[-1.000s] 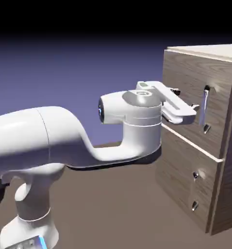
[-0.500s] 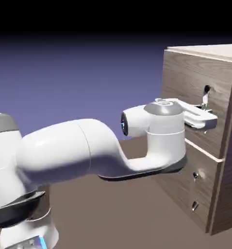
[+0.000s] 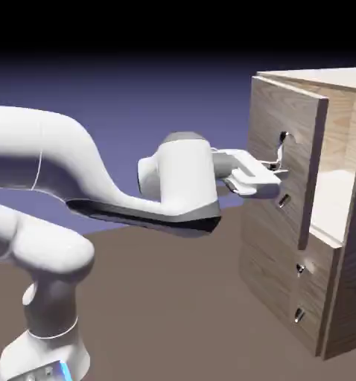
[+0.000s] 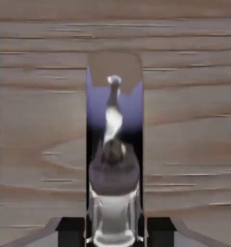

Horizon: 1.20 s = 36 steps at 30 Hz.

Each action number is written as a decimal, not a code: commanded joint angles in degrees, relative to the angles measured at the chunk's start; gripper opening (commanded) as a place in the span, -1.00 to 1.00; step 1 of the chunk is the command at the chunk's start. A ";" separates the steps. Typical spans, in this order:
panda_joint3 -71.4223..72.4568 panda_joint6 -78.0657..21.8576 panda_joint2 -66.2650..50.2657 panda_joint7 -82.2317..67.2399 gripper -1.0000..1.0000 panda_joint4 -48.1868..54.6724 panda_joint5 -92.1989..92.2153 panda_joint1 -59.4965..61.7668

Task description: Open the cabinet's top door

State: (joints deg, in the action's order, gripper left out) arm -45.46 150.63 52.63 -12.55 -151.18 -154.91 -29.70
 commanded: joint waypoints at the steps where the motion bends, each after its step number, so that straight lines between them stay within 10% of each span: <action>1: 2.08 -1.26 0.60 -0.89 -1.00 -1.65 2.25 1.86; 20: 39.34 -28.87 13.35 -14.36 -1.00 -20.06 49.37 12.77; 36: 72.38 -60.96 -1.89 -10.83 -1.00 -9.49 87.21 10.13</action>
State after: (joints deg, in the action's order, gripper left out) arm 26.92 89.61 50.75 -23.38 -160.67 -67.67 -19.57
